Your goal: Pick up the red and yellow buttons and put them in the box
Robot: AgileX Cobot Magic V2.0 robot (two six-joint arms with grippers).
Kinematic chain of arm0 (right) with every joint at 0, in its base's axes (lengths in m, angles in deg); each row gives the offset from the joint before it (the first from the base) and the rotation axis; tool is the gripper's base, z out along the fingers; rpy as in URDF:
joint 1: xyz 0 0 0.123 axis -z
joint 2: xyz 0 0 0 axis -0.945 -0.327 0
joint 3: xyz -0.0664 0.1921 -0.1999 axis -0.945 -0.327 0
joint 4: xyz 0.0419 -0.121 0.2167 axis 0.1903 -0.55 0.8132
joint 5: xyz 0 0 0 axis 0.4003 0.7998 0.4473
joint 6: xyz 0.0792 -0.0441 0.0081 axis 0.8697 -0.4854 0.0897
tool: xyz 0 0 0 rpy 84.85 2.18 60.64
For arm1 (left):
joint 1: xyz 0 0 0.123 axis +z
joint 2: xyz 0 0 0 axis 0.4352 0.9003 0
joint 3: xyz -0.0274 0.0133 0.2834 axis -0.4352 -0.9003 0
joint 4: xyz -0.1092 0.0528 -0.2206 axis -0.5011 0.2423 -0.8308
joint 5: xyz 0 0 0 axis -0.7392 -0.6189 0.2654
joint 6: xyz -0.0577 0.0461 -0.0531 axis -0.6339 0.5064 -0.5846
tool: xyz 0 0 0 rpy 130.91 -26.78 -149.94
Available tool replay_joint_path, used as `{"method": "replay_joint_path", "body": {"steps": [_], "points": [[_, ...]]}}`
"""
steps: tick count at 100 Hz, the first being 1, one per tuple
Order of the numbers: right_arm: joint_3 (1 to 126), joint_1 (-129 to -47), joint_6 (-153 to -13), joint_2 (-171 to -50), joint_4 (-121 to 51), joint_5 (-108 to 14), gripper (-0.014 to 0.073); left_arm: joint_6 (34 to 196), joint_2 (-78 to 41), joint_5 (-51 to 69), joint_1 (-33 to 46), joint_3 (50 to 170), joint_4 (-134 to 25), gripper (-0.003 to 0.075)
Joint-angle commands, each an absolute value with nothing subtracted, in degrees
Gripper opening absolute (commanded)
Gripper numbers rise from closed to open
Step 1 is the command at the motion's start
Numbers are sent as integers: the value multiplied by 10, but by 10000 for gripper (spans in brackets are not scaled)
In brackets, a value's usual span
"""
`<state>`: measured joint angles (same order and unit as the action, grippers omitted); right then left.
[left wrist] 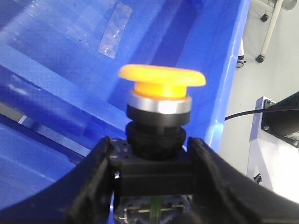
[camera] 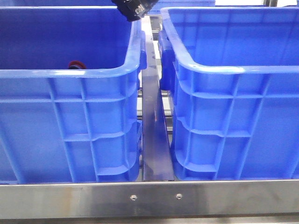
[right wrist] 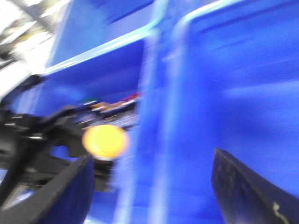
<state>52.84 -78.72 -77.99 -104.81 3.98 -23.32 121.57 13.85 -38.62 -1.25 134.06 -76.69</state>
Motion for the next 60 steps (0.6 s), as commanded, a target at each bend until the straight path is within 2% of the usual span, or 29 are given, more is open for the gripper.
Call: {"method": "replay_joint_path", "body": {"steps": [1,19,34,60], "points": [[551,-805,-850,-1089,161,-262,538,1216,113,-374,-18,1355,-804,75],[553,-838,-946,-1170,312,-248,538,1216,113,-374,-18,1355,-804,75],[573,-849,-1006,-1223,400,-190,538,1216,113,-374,-18,1355,-804,75],[607,-881,-1015,-1281,410,-159,538,1216,113,-374,-18,1355,-804,75]]}}
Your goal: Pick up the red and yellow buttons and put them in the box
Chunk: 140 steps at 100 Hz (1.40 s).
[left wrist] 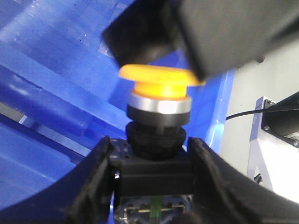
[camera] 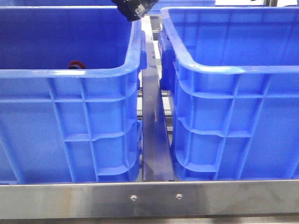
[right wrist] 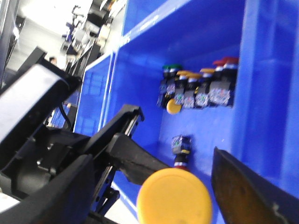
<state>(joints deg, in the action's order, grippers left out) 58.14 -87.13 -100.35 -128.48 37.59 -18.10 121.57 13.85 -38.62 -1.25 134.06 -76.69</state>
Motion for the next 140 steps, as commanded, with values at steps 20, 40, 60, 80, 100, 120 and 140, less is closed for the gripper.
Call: {"method": "replay_joint_path", "body": {"steps": [20,40,60,80,100,120,140], "points": [[608,-888,-1015,-1285,410,-159,538,1216,113,-374,-18,1355,-804,75],[608,-888,-1015,-1285,410,-158,323,1216,113,-373,-18,1355,-804,75],[608,-888,-1015,-1285,410,-154,103,1216,113,-373,-18,1355,-804,85],[608,-881,-1018,-1284,410,-163,100,1216,113,-373,-18,1355,-802,369],[610,-810,-1078,-1278,410,-178,100,1216,113,-377,-17,1355,-799,516],[625,-726,-1209,-1278,409,-193,100,1216,113,-378,-17,1355,-799,515],[622,-713,-1439,-1285,399,-316,100,1216,113,-378,-17,1355,-799,515]]}}
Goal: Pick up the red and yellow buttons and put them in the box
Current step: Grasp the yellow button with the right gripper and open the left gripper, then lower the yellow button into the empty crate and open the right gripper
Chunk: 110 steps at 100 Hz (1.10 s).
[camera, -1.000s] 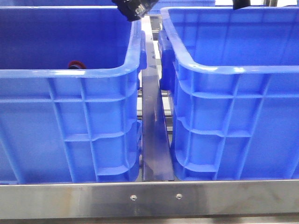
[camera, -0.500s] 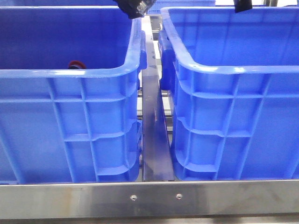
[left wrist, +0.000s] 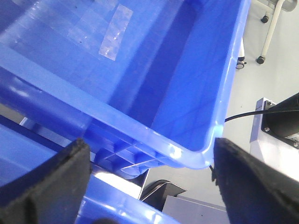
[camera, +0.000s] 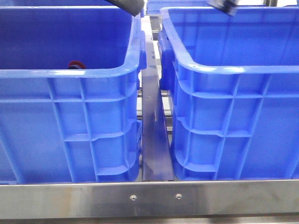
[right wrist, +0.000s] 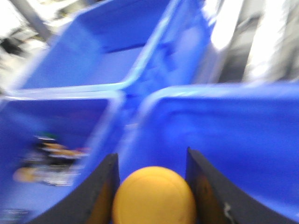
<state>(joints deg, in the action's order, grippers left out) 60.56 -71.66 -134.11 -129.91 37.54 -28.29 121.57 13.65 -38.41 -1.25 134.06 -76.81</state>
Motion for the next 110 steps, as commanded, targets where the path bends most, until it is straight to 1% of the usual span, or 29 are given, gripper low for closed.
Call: {"method": "replay_joint_path", "body": {"steps": [1,16,28,55,67,84,110], "points": [[622,-714,-1450,-1286,399,-318,100,1216,113,-378,-17,1355,-799,515],[622,-717,-1529,-1312,400,-394,100,1216,113,-378,-17,1355,-799,515],[623,-717,-1532,-1346,418,-432,99,1216,113,-380,-17,1355,-799,515],[673,-717,-1600,-1449,484,-442,97,1216,113,-385,-17,1355,-799,515],[686,-717,-1605,-1487,494,-435,97,1216,113,-385,-17,1355,-799,515],[698,-717,-1623,-1523,518,-426,97,1216,113,-385,-17,1355,-799,515],[704,-717,-1639,-1543,560,-414,97,1216,113,-385,-17,1355,-799,515]]}}
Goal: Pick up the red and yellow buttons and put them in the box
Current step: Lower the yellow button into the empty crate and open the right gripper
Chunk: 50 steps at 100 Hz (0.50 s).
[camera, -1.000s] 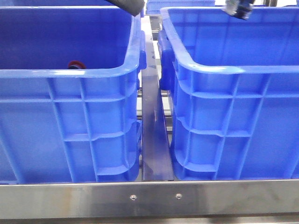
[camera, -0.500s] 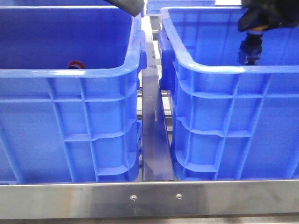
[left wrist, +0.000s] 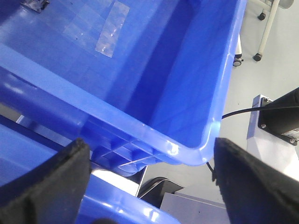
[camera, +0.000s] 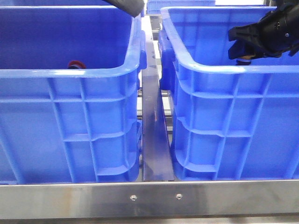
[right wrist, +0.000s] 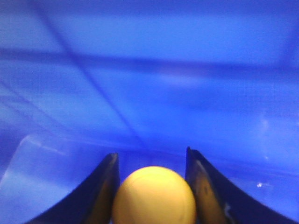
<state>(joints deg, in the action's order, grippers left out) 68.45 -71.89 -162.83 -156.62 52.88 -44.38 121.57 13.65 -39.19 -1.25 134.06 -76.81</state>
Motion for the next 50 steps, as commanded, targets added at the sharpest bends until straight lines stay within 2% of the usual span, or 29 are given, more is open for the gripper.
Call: {"method": "replay_joint_path", "body": {"steps": [1,12,22,29,41,50], "points": [[704,-717,-1639,-1543,560,-414,97,1216,113,-385,-17,1355,-799,515],[704,-717,-1639,-1548,560,-422,107,1216,113,-385,-17,1355,-799,515],[704,-717,-1639,-1548,560,-423,165,1216,113,-386,-17,1355,-799,515],[704,-717,-1639,-1548,560,-425,244,1216,113,-386,-17,1355,-799,515],[704,-717,-1639,-1546,560,-425,430,1216,113,-387,-17,1355,-799,515],[704,-717,-1639,-1546,560,-425,503,1216,113,-390,-17,1355,-799,515]]}}
